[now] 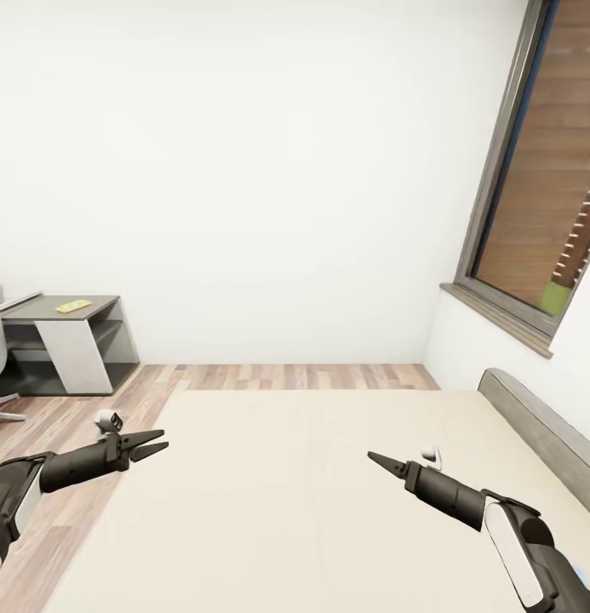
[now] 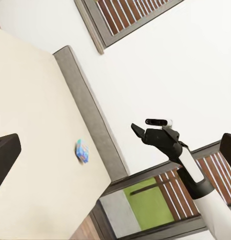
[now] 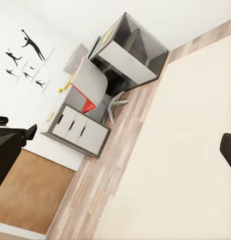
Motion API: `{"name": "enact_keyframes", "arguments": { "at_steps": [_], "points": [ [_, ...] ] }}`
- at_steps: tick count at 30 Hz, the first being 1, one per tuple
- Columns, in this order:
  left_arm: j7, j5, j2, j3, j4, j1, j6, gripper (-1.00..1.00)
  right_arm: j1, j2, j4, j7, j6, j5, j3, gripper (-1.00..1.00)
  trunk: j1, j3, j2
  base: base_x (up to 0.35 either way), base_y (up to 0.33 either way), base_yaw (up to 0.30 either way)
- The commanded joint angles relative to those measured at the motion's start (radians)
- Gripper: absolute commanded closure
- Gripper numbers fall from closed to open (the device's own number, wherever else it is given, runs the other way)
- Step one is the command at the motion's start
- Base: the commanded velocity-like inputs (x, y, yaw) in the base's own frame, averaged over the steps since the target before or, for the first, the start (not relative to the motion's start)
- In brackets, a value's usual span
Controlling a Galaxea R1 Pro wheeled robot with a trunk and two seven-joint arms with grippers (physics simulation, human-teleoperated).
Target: Put all the toys in the child's room - the three board games (two on the bed and one on the table), the two jigsaw puzzles on the table, and the tennis ball on the table - inside the toy box on the table in the child's room.
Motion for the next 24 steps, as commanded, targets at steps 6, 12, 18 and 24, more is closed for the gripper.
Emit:
{"name": "enact_keyframes", "arguments": {
  "at_steps": [6, 12, 18, 24],
  "points": [
    [-0.004, -0.001, 0.000, 0.000, 0.000, -0.001, 0.011, -1.00, -0.001, 0.000, 0.000, 0.001, 0.006, -0.004, -0.001, -1.00, 0.001, -0.002, -0.003, 0.000, -0.216, 0.000],
    [-0.004, -0.001, 0.000, 0.000, 0.000, -0.001, 0.011, -1.00, -0.001, 0.000, 0.000, 0.001, 0.006, -0.005, -0.001, -1.00, 0.001, -0.002, -0.003, 0.000, -0.216, 0.000],
    [-0.004, -0.001, 0.000, 0.000, 0.000, -0.001, 0.011, -1.00, -0.001, 0.000, 0.001, 0.001, 0.005, -0.003, 0.000, -1.00, 0.001, -0.002, -0.003, 0.000, -0.216, 0.000],
    [-0.004, -0.001, 0.000, -0.001, 0.000, -0.001, 0.011, -1.00, -0.001, 0.000, 0.002, 0.001, 0.005, -0.002, 0.001, -1.00, 0.001, -0.002, -0.003, 0.000, -0.216, 0.000]
  ]
}}
